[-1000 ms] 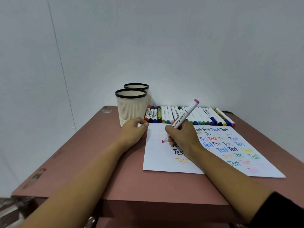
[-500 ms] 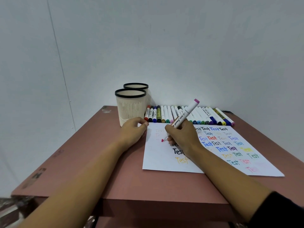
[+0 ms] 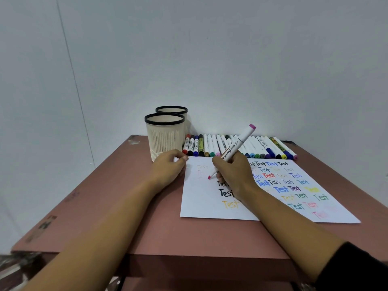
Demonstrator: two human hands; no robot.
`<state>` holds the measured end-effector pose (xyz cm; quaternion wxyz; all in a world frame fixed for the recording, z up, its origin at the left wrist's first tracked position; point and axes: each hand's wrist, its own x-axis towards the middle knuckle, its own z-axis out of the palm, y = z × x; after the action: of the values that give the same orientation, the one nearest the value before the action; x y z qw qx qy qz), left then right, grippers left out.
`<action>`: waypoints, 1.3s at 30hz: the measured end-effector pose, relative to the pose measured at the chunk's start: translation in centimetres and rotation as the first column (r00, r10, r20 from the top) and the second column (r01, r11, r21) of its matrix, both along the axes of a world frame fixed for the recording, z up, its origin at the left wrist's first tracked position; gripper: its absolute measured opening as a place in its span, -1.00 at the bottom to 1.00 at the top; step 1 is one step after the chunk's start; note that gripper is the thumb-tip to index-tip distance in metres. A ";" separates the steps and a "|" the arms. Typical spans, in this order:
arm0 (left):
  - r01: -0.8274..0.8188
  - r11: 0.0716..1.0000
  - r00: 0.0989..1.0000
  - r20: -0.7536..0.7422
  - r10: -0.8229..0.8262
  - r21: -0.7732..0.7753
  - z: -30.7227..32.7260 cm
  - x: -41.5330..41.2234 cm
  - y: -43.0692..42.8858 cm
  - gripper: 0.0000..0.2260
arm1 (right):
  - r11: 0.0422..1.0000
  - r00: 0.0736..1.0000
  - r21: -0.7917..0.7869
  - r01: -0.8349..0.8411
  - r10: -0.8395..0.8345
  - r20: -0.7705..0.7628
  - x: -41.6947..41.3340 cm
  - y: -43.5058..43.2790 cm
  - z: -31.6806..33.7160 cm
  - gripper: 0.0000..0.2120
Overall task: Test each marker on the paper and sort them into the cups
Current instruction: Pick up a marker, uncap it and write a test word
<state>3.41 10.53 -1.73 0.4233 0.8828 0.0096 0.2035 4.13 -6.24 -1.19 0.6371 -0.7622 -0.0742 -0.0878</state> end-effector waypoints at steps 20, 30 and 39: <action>0.071 0.997 0.993 0.091 -0.069 -0.023 0.3 -1.1 -1.2 -0.83 | 0.929 0.978 0.369 -0.038 0.110 -0.178 1.0 -0.9 0.7 -0.89; 0.105 0.988 0.993 0.041 -0.110 0.116 0.1 -1.0 -1.1 -0.80 | 0.908 0.979 0.415 -0.051 0.127 -0.157 1.0 -0.8 0.7 -0.89; 0.110 0.970 0.988 0.079 -0.130 0.217 0.0 -0.9 -0.9 -0.85 | 0.887 0.984 0.443 -0.129 0.171 -0.055 0.5 -0.8 1.1 -0.87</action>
<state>2.50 9.67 -1.69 0.3383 0.9114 -0.0854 0.2181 4.66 -7.01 -0.12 0.7995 -0.5948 -0.0818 -0.0176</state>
